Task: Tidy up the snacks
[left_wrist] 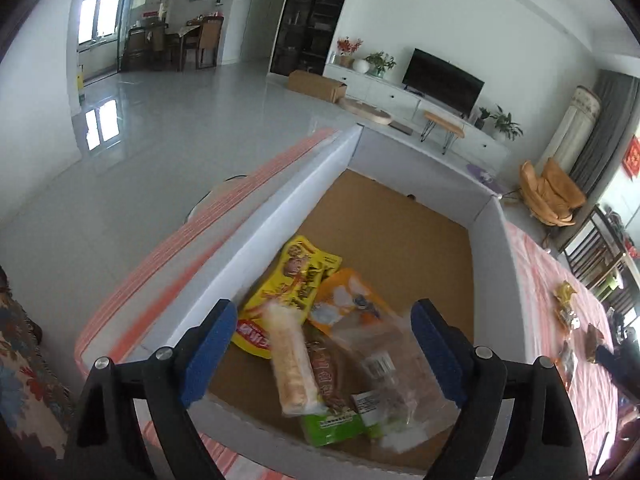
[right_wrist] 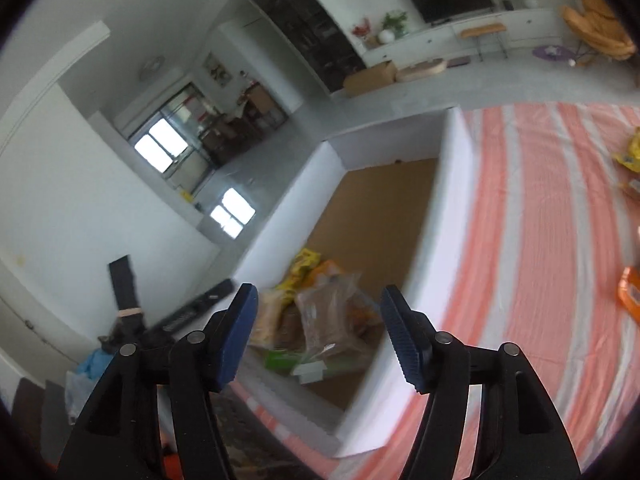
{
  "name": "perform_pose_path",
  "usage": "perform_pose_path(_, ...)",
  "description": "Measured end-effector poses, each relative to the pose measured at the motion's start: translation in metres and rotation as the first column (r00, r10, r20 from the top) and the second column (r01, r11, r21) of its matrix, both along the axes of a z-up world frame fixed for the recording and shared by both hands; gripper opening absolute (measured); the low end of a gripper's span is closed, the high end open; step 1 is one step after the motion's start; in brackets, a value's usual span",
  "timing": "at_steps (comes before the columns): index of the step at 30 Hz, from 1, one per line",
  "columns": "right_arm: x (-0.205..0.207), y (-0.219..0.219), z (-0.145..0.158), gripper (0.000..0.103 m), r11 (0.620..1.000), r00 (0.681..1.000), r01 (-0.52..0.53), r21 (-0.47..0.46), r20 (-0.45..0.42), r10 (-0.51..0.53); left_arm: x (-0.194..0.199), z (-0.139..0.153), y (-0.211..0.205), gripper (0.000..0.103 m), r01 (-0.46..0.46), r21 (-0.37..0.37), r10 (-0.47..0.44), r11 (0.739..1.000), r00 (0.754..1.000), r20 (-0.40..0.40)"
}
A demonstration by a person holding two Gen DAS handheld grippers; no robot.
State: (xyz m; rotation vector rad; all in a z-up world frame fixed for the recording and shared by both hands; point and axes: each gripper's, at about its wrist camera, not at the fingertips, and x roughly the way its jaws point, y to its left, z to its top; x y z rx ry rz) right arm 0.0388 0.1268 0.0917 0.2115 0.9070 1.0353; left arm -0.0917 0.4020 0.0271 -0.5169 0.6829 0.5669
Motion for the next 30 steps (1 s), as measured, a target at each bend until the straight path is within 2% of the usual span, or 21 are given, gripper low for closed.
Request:
perform_pose_path(2, 0.006, -0.031, -0.018, 0.072, 0.988, 0.991, 0.117, -0.101, 0.082, -0.109, 0.009, 0.0, -0.016, 0.088, 0.056, 0.0, -0.056, 0.998, 0.998, 0.017)
perform_pose_path(3, 0.01, -0.045, -0.029, 0.072, 0.97, 0.978, 0.179, -0.164, 0.132, -0.159, 0.02, 0.002, -0.033, 0.088, 0.111, -0.005, -0.11, 0.994, 0.993, 0.035)
perform_pose_path(4, 0.013, -0.06, -0.041, 0.072, 0.944, 0.962, 0.243, -0.224, 0.181, -0.204, 0.029, 0.003, -0.046, 0.088, 0.151, -0.012, -0.151, 0.988, 0.987, 0.049)
perform_pose_path(6, 0.02, -0.096, -0.068, 0.072, 0.865, 0.917, 0.373, -0.337, 0.276, -0.288, 0.052, 0.007, -0.085, 0.088, 0.265, -0.039, -0.261, 0.963, 0.961, 0.086)
perform_pose_path(8, 0.028, -0.14, -0.1, 0.072, 0.755, 0.864, 0.493, -0.431, 0.345, -0.367, 0.075, 0.01, -0.131, 0.091, 0.395, -0.064, -0.387, 0.916, 0.915, 0.115)
perform_pose_path(9, 0.031, -0.163, -0.113, 0.072, 0.699, 0.838, 0.541, -0.467, 0.371, -0.401, 0.086, 0.009, -0.157, 0.093, 0.466, -0.076, -0.455, 0.882, 0.882, 0.124)
perform_pose_path(11, 0.038, -0.2, -0.133, 0.072, 0.611, 0.798, 0.603, -0.513, 0.389, -0.46, 0.107, 0.002, -0.207, 0.098, 0.583, -0.093, -0.573, 0.807, 0.811, 0.118)
perform_pose_path(12, 0.041, -0.217, -0.139, 0.072, 0.581, 0.78, 0.625, -0.521, 0.39, -0.489, 0.12, -0.01, -0.237, 0.098, 0.637, -0.111, -0.629, 0.763, 0.771, 0.101)
perform_pose_path(15, 0.047, -0.264, -0.149, 0.072, 0.515, 0.72, 0.68, -0.522, 0.342, -0.604, 0.15, -0.043, -0.288, 0.098, 0.717, -0.128, -0.715, 0.686, 0.696, 0.066)
perform_pose_path(16, 0.054, -0.276, -0.148, 0.072, 0.524, 0.702, 0.694, -0.494, 0.302, -0.645, 0.161, -0.054, -0.3, 0.098, 0.726, -0.123, -0.728, 0.676, 0.685, 0.042)
perform_pose_path(18, 0.053, -0.284, -0.148, 0.072, 0.499, 0.676, 0.716, -0.488, 0.303, -0.672, 0.188, -0.078, -0.318, 0.098, 0.731, -0.086, -0.735, 0.676, 0.677, -0.025)
perform_pose_path(22, 0.05, -0.291, -0.15, 0.078, 0.494, 0.664, 0.727, -0.477, 0.307, -0.681, 0.223, -0.118, -0.334, 0.097, 0.724, -0.003, -0.712, 0.69, 0.678, -0.184)
perform_pose_path(24, 0.048, -0.294, -0.152, 0.08, 0.493, 0.662, 0.729, -0.475, 0.304, -0.686, 0.227, -0.124, -0.337, 0.097, 0.716, 0.039, -0.694, 0.697, 0.687, -0.214)
perform_pose_path(27, 0.05, -0.293, -0.15, 0.081, 0.493, 0.662, 0.728, -0.475, 0.303, -0.685, 0.225, -0.132, -0.343, 0.1, 0.725, 0.098, -0.686, 0.681, 0.679, -0.26)
perform_pose_path(30, 0.058, -0.291, -0.153, 0.083, 0.494, 0.665, 0.725, -0.48, 0.302, -0.683, 0.228, -0.133, -0.344, 0.103, 0.73, 0.087, -0.692, 0.678, 0.674, -0.26)
